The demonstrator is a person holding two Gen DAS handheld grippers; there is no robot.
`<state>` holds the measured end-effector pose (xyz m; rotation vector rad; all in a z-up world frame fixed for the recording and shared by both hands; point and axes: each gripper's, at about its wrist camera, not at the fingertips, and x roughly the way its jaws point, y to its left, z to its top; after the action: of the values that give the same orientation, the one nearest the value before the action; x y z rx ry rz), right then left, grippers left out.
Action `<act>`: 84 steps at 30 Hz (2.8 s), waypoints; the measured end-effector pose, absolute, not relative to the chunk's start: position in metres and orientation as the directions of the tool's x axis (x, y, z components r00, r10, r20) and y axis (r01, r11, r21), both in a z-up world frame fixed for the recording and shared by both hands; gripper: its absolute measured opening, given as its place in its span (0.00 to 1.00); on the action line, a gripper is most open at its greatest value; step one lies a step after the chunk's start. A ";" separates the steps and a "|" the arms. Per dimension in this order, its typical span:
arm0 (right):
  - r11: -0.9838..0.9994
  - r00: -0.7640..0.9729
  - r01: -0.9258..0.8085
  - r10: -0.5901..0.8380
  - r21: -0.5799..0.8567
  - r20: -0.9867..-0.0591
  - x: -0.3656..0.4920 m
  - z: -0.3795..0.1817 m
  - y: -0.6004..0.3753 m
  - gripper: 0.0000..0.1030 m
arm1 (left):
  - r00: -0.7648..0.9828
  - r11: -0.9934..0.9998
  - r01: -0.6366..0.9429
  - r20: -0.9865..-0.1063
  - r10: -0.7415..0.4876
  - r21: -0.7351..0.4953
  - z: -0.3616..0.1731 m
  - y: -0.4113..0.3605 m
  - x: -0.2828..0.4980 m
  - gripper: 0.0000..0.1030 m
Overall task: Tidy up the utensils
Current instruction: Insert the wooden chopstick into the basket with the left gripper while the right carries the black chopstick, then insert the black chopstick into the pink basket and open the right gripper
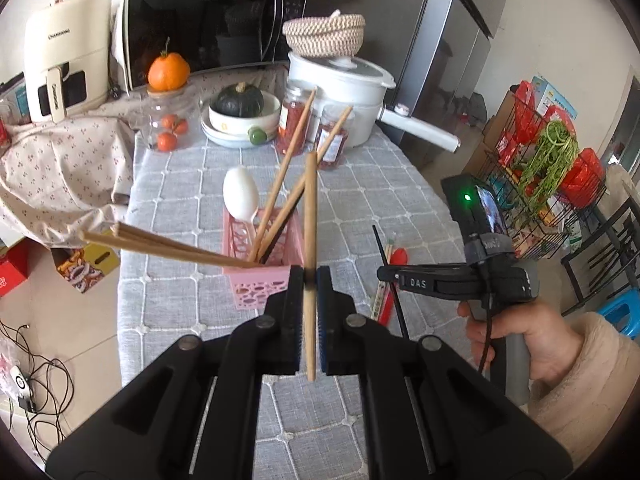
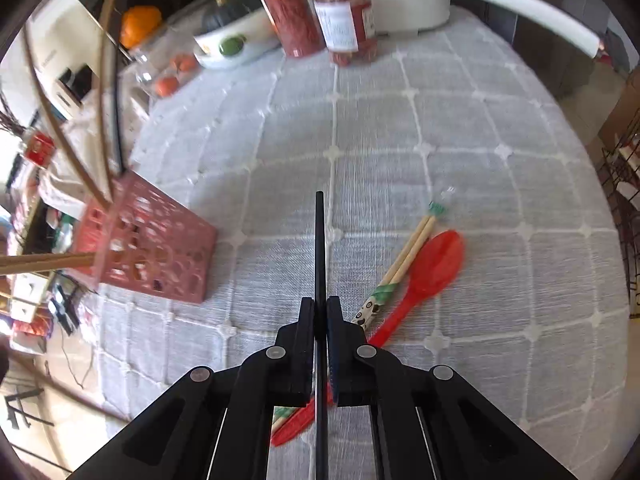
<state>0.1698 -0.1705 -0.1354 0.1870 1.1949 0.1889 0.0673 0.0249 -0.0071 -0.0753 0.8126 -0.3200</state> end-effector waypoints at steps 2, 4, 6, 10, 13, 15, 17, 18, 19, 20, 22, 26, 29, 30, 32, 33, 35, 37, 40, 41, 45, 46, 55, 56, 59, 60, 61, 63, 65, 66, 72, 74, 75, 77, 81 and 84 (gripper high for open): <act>0.960 0.402 -0.067 0.275 0.271 -0.873 0.159 -0.116 -0.177 0.05 | 0.695 0.953 0.238 -0.653 -0.301 -0.186 0.008 0.031 0.062 0.07; 0.953 0.451 -0.090 0.298 0.289 -0.841 0.147 -0.098 -0.183 0.05 | 0.740 0.956 0.223 -0.605 -0.294 -0.192 0.022 0.037 0.058 0.07; 0.946 0.491 -0.111 0.319 0.305 -0.811 0.135 -0.082 -0.188 0.05 | 0.787 0.958 0.211 -0.549 -0.283 -0.192 0.036 0.041 0.053 0.07; 0.934 0.558 -0.148 0.351 0.326 -0.751 0.118 -0.054 -0.199 0.05 | 0.861 0.967 0.179 -0.447 -0.243 -0.181 0.053 0.044 0.049 0.07; 0.928 0.590 -0.154 0.363 0.340 -0.721 0.110 -0.040 -0.208 0.05 | 0.895 0.972 0.153 -0.392 -0.213 -0.179 0.056 0.042 0.049 0.07; 0.923 0.600 -0.154 0.371 0.353 -0.709 0.107 -0.034 -0.215 0.05 | 0.905 0.975 0.144 -0.377 -0.199 -0.167 0.056 0.040 0.053 0.07; 0.920 0.604 -0.152 0.375 0.360 -0.703 0.107 -0.033 -0.221 0.05 | 0.901 0.978 0.134 -0.392 -0.186 -0.157 0.052 0.037 0.059 0.07; 0.920 0.606 -0.150 0.375 0.362 -0.702 0.107 -0.033 -0.224 0.05 | 0.895 0.980 0.129 -0.407 -0.182 -0.154 0.049 0.036 0.063 0.07; 0.920 0.607 -0.149 0.375 0.363 -0.701 0.105 -0.032 -0.226 0.05 | 0.889 0.981 0.123 -0.422 -0.177 -0.151 0.047 0.035 0.066 0.07; 0.919 0.608 -0.149 0.376 0.365 -0.699 0.104 -0.031 -0.227 0.05 | 0.882 0.983 0.110 -0.442 -0.164 -0.145 0.043 0.034 0.069 0.07; 0.917 0.606 -0.152 0.380 0.368 -0.698 0.103 -0.032 -0.229 0.05 | 0.867 0.986 0.091 -0.475 -0.148 -0.140 0.035 0.032 0.076 0.07; 0.918 0.606 -0.162 0.382 0.362 -0.698 0.100 -0.031 -0.227 0.05 | 0.843 0.984 0.068 -0.517 -0.146 -0.166 0.022 0.031 0.085 0.07; 0.918 0.604 -0.165 0.384 0.362 -0.698 0.100 -0.032 -0.227 0.05 | 0.831 0.984 0.058 -0.538 -0.141 -0.168 0.015 0.026 0.091 0.07; 0.917 0.603 -0.165 0.385 0.363 -0.698 0.100 -0.032 -0.227 0.05 | 0.826 0.984 0.056 -0.547 -0.139 -0.166 0.013 0.025 0.093 0.07; 0.917 0.603 -0.167 0.386 0.363 -0.698 0.099 -0.032 -0.227 0.05 | 0.809 0.986 0.049 -0.572 -0.135 -0.162 0.007 0.022 0.099 0.07; 0.917 0.604 -0.166 0.386 0.364 -0.697 0.099 -0.032 -0.228 0.05 | 0.802 0.986 0.043 -0.583 -0.131 -0.162 0.004 0.021 0.102 0.07; 0.917 0.608 -0.165 0.385 0.364 -0.695 0.097 -0.031 -0.229 0.05 | 0.785 0.986 0.033 -0.606 -0.128 -0.165 -0.002 0.021 0.108 0.07; 0.917 0.610 -0.166 0.384 0.362 -0.693 0.096 -0.031 -0.229 0.05 | 0.772 0.984 0.022 -0.622 -0.130 -0.179 -0.008 0.022 0.114 0.07; 0.918 0.612 -0.166 0.382 0.360 -0.692 0.095 -0.030 -0.230 0.05 | 0.759 0.981 0.002 -0.638 -0.129 -0.196 -0.016 0.025 0.122 0.07; 0.919 0.615 -0.166 0.381 0.359 -0.691 0.095 -0.030 -0.230 0.05 | 0.759 0.980 -0.004 -0.639 -0.126 -0.198 -0.017 0.026 0.124 0.07; 0.919 0.629 -0.168 0.380 0.358 -0.679 0.093 -0.026 -0.231 0.05 | 0.762 0.979 -0.030 -0.639 -0.108 -0.201 -0.020 0.030 0.130 0.13; 0.917 0.634 -0.170 0.382 0.360 -0.673 0.093 -0.025 -0.232 0.05 | 0.758 0.979 -0.037 -0.644 -0.102 -0.199 -0.019 0.030 0.130 0.18; 0.903 0.694 -0.211 0.408 0.374 -0.593 0.084 0.004 -0.225 0.05 | 0.785 0.989 -0.027 -0.615 -0.071 -0.148 0.006 0.035 0.108 0.66; 0.902 0.704 -0.221 0.411 0.372 -0.579 0.082 0.010 -0.223 0.05 | 0.784 0.988 -0.019 -0.615 -0.081 -0.153 0.008 0.037 0.104 0.70; 0.894 0.735 -0.244 0.423 0.375 -0.529 0.077 0.029 -0.218 0.05 | 0.776 0.988 0.017 -0.621 -0.111 -0.155 0.012 0.040 0.091 0.73; 0.891 0.744 -0.252 0.428 0.378 -0.513 0.076 0.034 -0.217 0.05 | 0.772 0.988 0.035 -0.623 -0.124 -0.153 0.012 0.040 0.086 0.74; 0.887 0.752 -0.259 0.434 0.383 -0.497 0.075 0.039 -0.215 0.05 | 0.770 0.987 0.055 -0.624 -0.137 -0.148 0.012 0.040 0.080 0.74; 0.879 0.766 -0.273 0.444 0.391 -0.464 0.073 0.049 -0.212 0.05 | 0.769 0.986 0.095 -0.618 -0.161 -0.138 0.009 0.038 0.069 0.77; 0.879 0.784 -0.283 0.442 0.383 -0.436 0.071 0.058 -0.206 0.05 | 0.766 0.981 0.145 -0.613 -0.194 -0.130 0.005 0.037 0.058 0.78; 0.882 0.790 -0.288 0.439 0.373 -0.427 0.070 0.061 -0.203 0.05 | 0.762 0.979 0.168 -0.615 -0.206 -0.119 0.003 0.036 0.053 0.78; 0.876 0.803 -0.322 0.454 0.359 -0.386 0.072 0.070 -0.182 0.05 | 0.710 0.965 0.260 -0.669 -0.220 -0.042 -0.023 0.033 0.033 0.79; 0.875 0.806 -0.324 0.454 0.358 -0.380 0.075 0.070 -0.174 0.05 | 0.690 0.963 0.269 -0.694 -0.204 -0.016 -0.034 0.034 0.030 0.79; 0.876 0.806 -0.327 0.454 0.355 -0.379 0.077 0.069 -0.170 0.05 | 0.681 0.963 0.269 -0.707 -0.190 0.000 -0.039 0.035 0.031 0.79; 0.876 0.806 -0.333 0.457 0.350 -0.376 0.082 0.067 -0.160 0.05 | 0.665 0.965 0.263 -0.728 -0.168 0.017 -0.046 0.039 0.032 0.79; 0.882 0.816 -0.333 0.447 0.334 -0.367 0.091 0.061 -0.141 0.05 | 0.639 0.971 0.238 -0.752 -0.162 -0.008 -0.055 0.053 0.033 0.79; 0.892 0.833 -0.314 0.424 0.326 -0.356 0.098 0.055 -0.129 0.05 | 0.623 0.974 0.224 -0.766 -0.159 -0.019 -0.059 0.061 0.033 0.79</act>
<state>0.0982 -0.1293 0.0553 0.2600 0.4355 0.3958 0.0334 0.0611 -0.0594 0.0806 0.8709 -0.2204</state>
